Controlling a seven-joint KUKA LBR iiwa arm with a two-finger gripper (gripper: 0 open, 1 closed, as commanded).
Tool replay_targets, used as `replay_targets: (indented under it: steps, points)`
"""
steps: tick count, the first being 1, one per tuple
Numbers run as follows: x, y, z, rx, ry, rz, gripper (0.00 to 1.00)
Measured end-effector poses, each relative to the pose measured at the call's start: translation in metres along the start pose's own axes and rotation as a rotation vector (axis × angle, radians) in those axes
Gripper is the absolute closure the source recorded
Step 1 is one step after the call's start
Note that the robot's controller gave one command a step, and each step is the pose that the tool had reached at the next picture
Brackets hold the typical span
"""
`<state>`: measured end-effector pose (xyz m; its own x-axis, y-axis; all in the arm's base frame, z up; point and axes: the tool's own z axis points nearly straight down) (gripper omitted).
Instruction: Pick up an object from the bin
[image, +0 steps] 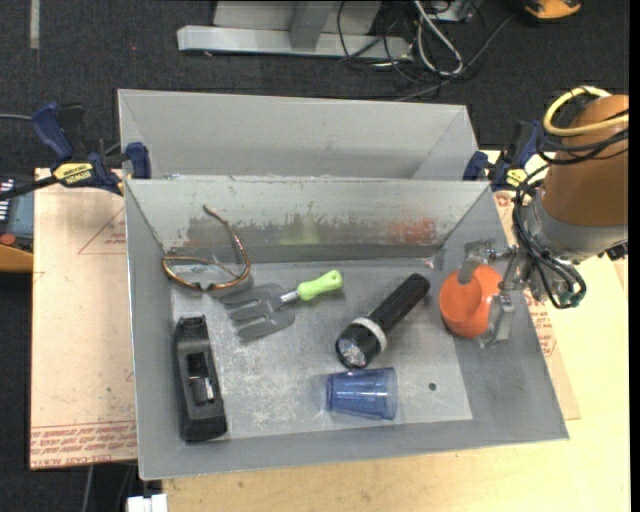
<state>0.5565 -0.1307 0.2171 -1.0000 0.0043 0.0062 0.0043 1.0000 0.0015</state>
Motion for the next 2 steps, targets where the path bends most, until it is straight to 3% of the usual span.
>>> replay_targets:
  steps: [1, 2]
  points:
    - [-0.001, 0.001, -0.005, 0.002, -0.008, -0.004, 0.00]
    - [-0.065, 0.075, 0.100, 0.002, -0.013, -0.193, 0.00]
